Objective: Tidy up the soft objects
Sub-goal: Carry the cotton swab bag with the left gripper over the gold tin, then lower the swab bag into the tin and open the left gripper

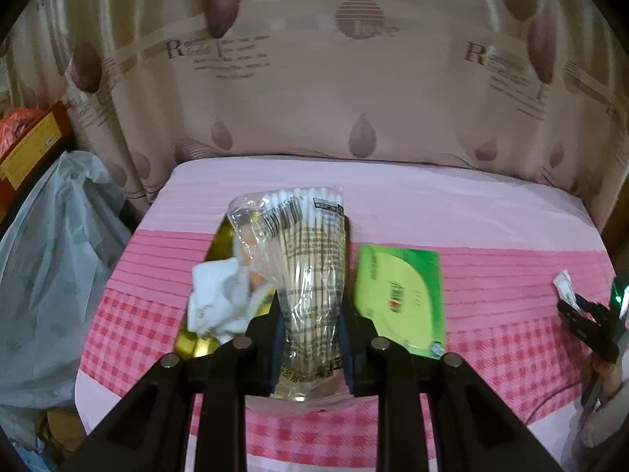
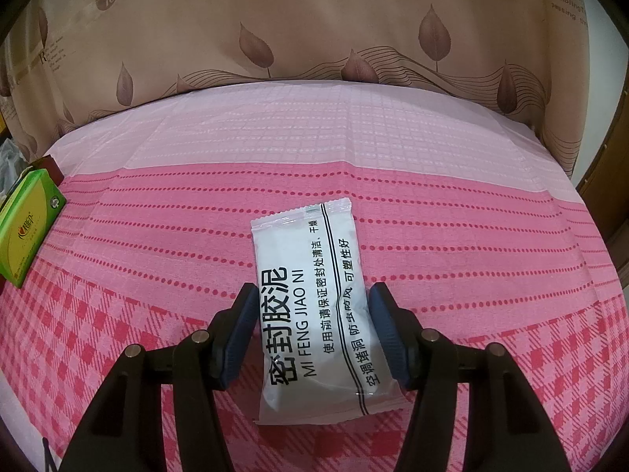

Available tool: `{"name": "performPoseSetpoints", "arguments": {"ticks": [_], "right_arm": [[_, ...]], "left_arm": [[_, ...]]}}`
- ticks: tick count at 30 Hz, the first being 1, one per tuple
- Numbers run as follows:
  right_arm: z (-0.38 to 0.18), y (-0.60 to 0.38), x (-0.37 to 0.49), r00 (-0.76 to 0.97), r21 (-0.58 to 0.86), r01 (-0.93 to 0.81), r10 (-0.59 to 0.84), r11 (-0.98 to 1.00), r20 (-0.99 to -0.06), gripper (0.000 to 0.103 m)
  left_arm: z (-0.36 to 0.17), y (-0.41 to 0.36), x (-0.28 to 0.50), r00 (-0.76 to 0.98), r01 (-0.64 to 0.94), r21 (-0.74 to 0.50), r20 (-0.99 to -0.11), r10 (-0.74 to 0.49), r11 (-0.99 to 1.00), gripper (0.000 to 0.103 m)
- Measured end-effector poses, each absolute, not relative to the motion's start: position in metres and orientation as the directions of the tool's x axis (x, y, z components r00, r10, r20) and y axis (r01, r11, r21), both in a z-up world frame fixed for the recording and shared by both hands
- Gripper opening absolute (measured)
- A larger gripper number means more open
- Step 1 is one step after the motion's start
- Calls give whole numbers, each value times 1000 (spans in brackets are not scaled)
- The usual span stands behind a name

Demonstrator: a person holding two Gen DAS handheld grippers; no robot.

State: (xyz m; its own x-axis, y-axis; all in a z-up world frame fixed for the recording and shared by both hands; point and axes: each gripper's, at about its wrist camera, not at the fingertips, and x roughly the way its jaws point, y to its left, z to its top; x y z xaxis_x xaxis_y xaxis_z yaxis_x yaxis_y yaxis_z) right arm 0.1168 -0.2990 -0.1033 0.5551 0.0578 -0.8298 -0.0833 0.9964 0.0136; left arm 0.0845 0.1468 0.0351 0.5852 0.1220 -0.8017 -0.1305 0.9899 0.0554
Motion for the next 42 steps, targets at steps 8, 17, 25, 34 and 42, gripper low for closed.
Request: {"name": "performPoseSetpoints", "arguments": {"ticks": [8, 17, 25, 34, 42], "right_arm": [[-103, -299, 117, 555, 13, -83, 57, 996, -830, 56], [-103, -299, 117, 555, 13, -83, 57, 996, -830, 56], [-103, -299, 117, 554, 13, -82, 56, 997, -830, 56], [-103, -299, 117, 554, 13, -82, 57, 997, -831, 56], [-103, -299, 117, 553, 12, -82, 56, 997, -831, 56]], "left_arm": [[17, 181, 106, 552, -167, 31, -825, 119, 986, 24], [-16, 184, 147, 504, -141, 42, -857, 108, 989, 24], [-46, 188, 167, 455, -129, 62, -883, 115, 990, 24], [-60, 193, 173, 434, -129, 65, -893, 115, 990, 31], [-50, 182, 162, 466, -109, 142, -867, 177, 984, 47]]}}
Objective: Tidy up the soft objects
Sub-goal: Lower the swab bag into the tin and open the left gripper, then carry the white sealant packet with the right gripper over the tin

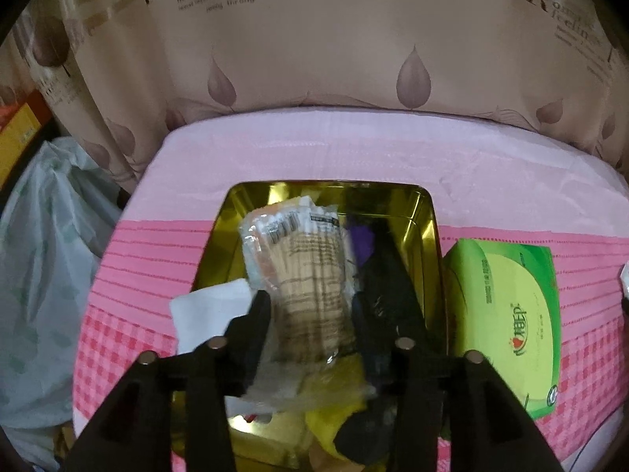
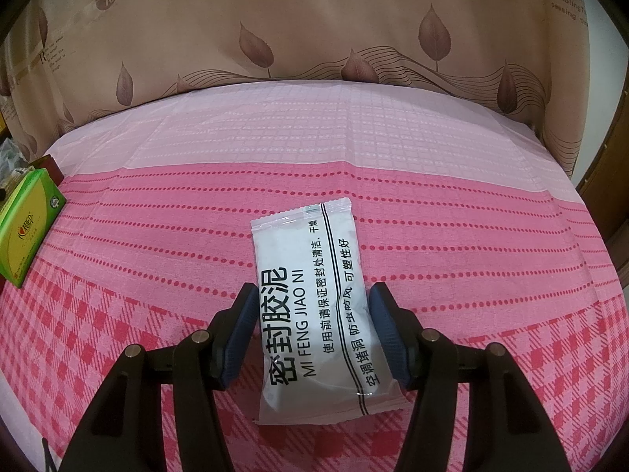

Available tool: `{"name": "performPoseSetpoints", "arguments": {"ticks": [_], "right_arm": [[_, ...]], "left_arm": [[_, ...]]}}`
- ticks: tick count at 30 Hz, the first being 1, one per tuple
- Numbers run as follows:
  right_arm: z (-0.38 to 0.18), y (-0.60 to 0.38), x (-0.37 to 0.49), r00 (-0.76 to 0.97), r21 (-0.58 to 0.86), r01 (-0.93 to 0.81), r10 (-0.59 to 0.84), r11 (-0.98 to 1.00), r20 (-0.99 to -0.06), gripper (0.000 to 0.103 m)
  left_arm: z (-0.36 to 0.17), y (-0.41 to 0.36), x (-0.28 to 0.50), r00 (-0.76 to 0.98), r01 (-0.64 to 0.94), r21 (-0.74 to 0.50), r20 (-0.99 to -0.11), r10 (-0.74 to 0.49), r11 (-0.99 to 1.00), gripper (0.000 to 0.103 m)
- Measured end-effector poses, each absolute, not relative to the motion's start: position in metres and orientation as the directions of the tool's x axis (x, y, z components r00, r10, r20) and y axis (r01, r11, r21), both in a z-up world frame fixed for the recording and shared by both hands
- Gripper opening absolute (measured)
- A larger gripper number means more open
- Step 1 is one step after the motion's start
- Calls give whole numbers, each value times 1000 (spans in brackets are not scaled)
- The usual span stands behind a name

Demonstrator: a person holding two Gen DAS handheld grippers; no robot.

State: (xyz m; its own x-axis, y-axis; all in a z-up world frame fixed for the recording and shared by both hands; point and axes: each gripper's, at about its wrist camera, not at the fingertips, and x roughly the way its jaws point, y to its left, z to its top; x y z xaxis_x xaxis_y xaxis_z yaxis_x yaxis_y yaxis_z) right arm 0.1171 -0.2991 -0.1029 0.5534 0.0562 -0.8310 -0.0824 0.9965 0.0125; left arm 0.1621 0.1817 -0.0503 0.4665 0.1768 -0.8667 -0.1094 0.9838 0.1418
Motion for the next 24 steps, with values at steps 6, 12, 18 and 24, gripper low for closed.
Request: {"name": "performPoseSetpoints", "arguments": {"ticks": [6, 12, 18, 24], "right_arm": [[-103, -299, 117, 553, 12, -83, 56, 997, -831, 56], [-104, -299, 117, 553, 11, -83, 55, 996, -831, 56], [-103, -299, 116, 553, -3, -85, 45, 996, -832, 56], [-101, -295, 114, 552, -18, -75, 26, 997, -834, 51]], "left_arm": [[-30, 169, 135, 530, -109, 190, -819, 219, 976, 47], [-10, 168, 94, 594, -130, 167, -776, 212, 977, 47], [-3, 172, 53, 624, -172, 200, -736, 264, 964, 48], [-13, 176, 31, 606, -204, 235, -732, 311, 950, 49]]}}
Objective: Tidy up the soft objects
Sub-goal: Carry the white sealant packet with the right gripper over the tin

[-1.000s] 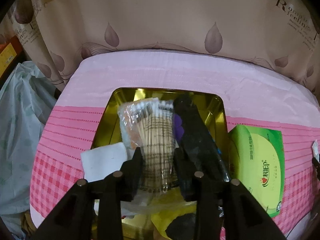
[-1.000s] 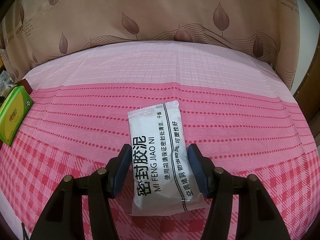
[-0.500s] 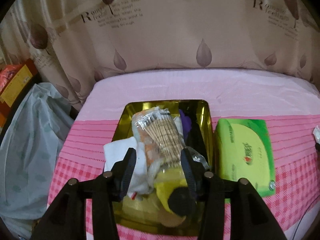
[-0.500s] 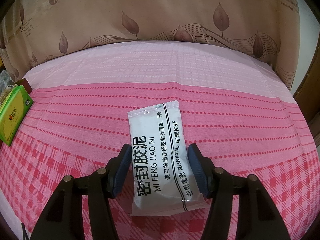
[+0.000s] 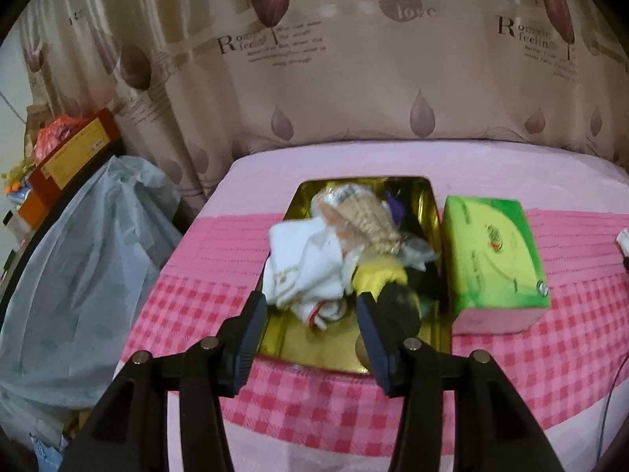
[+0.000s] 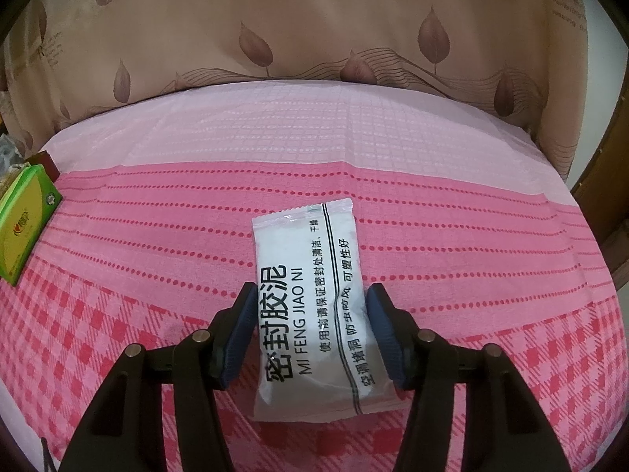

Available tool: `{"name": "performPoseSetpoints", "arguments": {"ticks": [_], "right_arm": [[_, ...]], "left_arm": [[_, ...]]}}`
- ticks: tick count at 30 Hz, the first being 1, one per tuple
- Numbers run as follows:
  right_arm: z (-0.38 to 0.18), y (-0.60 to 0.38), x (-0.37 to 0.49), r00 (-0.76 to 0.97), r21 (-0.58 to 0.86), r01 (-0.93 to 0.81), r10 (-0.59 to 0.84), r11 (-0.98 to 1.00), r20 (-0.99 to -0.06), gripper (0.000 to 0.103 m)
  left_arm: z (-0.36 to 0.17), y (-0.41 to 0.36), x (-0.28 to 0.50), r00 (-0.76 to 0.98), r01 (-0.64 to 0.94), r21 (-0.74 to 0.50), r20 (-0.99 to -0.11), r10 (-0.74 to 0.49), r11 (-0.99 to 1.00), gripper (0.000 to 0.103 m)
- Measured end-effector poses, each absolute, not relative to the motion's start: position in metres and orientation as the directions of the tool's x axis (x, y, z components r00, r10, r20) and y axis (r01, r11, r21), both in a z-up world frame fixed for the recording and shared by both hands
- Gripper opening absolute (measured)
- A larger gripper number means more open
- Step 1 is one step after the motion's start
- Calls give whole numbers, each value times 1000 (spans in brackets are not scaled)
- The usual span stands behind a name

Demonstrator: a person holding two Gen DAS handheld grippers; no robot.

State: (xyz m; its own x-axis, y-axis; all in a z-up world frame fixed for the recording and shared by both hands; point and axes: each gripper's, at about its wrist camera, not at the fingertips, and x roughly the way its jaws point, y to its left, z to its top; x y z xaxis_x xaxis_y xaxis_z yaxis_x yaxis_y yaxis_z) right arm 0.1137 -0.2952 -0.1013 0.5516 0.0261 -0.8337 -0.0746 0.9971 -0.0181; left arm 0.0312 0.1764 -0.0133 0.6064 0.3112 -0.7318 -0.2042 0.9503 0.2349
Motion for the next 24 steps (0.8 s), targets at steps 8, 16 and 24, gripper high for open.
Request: {"name": "performPoseSetpoints", "arguments": {"ticks": [8, 16, 24], "right_arm": [[-98, -285, 104, 539, -35, -24, -17, 999, -842, 49], [-94, -268, 93, 510, -34, 22, -41, 999, -859, 48], [-81, -231, 86, 524, 1, -3, 3, 1000, -852, 48]], "left_arm": [[-25, 185, 23, 597, -234, 200, -743, 304, 951, 49], [-26, 191, 23, 602, -242, 177, -744, 291, 954, 49], [-31, 202, 24, 595, -273, 144, -751, 285, 951, 49]]}}
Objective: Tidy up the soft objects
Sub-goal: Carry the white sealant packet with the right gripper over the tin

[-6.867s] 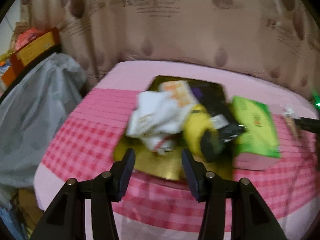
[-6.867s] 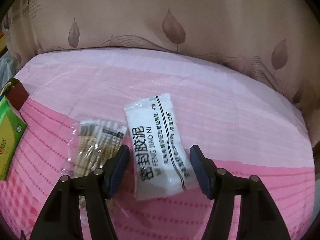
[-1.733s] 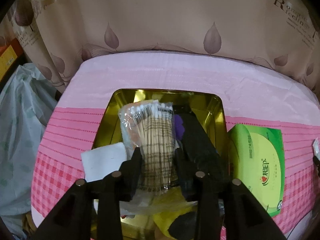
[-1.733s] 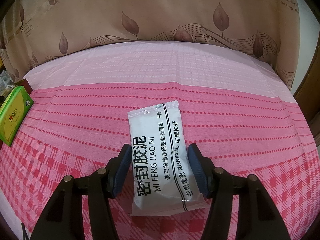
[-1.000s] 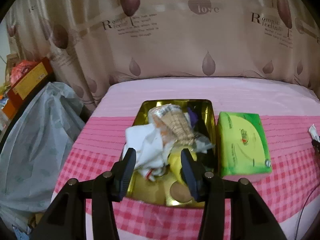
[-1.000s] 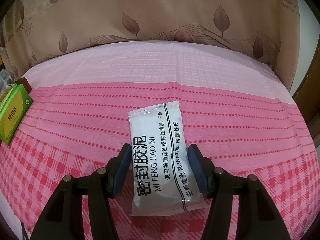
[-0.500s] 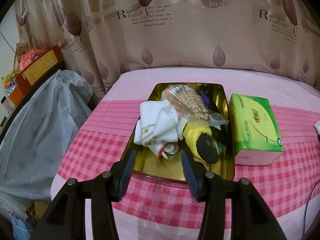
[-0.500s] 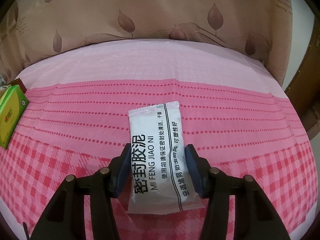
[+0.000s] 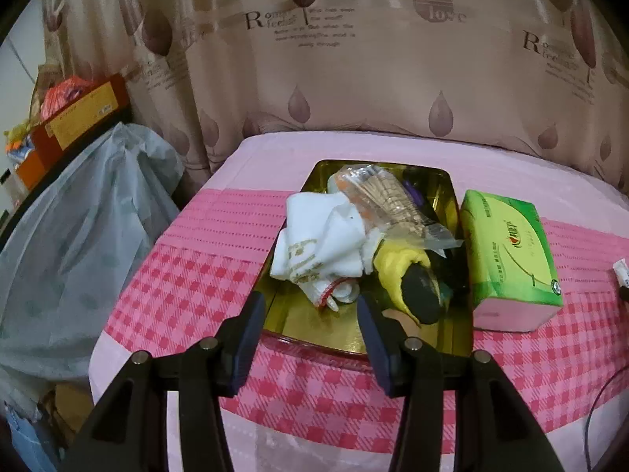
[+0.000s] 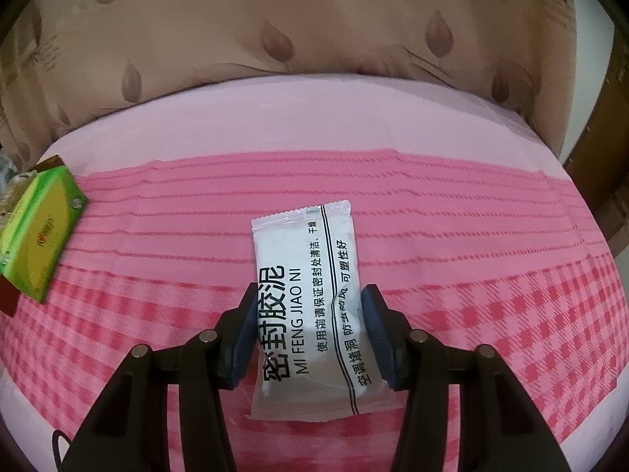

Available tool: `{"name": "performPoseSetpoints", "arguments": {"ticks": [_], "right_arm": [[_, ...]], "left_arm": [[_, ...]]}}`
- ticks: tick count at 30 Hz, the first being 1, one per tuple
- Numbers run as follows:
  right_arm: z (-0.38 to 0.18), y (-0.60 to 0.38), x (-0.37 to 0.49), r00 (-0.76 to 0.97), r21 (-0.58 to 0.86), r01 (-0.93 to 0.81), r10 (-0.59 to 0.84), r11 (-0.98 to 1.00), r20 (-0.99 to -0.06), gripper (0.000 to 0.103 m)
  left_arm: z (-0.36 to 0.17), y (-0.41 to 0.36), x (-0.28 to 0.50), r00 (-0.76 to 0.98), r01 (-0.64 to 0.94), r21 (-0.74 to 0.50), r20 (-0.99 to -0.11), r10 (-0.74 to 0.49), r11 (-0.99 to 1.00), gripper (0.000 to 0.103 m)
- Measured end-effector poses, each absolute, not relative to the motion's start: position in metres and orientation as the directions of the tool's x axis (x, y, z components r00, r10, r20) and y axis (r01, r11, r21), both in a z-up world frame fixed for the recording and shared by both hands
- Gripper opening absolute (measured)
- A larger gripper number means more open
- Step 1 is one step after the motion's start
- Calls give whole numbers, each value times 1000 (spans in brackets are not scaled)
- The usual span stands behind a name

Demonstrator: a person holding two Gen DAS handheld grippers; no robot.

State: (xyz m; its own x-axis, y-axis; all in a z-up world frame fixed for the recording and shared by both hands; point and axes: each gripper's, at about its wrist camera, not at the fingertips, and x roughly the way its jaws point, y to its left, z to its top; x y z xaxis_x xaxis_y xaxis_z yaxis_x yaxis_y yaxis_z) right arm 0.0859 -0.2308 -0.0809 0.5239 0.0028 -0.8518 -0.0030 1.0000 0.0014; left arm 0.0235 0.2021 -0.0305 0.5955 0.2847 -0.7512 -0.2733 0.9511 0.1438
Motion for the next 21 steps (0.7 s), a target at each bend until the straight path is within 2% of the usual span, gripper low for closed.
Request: {"name": "performPoseSetpoints", "arguments": {"ticks": [21], "right_arm": [[-1, -63, 83, 577, 46, -361, 262, 931, -774, 47]], "left_arm": [[-47, 225, 25, 542, -348, 127, -781, 309, 929, 51]]}}
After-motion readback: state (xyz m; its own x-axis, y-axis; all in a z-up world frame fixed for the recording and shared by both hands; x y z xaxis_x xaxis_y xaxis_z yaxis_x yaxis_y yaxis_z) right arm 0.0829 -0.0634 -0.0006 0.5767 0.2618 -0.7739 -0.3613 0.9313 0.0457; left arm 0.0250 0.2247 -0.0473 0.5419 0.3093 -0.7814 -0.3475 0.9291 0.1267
